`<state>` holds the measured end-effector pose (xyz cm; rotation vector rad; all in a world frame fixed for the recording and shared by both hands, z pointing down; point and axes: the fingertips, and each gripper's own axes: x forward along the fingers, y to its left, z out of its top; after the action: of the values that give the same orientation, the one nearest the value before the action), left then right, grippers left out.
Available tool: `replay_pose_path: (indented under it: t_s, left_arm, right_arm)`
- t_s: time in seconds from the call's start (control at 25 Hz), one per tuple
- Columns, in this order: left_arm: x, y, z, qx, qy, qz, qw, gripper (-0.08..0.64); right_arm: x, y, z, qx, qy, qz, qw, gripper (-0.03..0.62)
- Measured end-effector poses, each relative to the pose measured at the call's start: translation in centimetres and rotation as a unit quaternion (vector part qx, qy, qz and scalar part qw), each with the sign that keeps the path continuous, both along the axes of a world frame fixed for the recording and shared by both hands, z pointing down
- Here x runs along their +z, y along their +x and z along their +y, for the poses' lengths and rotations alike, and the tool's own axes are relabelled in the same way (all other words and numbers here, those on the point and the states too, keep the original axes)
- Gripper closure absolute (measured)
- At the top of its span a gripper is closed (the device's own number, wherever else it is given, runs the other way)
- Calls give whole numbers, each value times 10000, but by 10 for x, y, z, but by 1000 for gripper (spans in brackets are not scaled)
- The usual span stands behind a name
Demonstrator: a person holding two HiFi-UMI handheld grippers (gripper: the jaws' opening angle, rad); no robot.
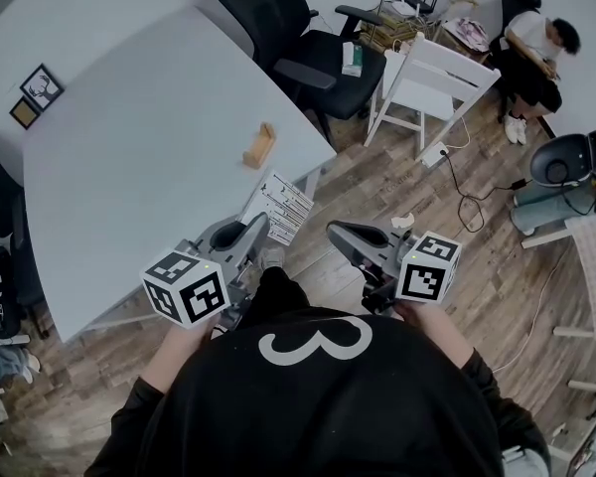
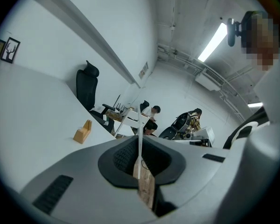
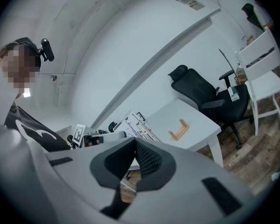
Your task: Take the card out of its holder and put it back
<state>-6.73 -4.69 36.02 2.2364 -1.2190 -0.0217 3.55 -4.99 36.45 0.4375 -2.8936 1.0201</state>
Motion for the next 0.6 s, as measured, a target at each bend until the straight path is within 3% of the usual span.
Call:
replay_pose_path:
  t_s: [0.6]
  left_arm:
    - [0,-14,-17,-73,7,-55,10000,535]
  right_arm:
    - [2,-8,-13,32,-20,-44,10000,584]
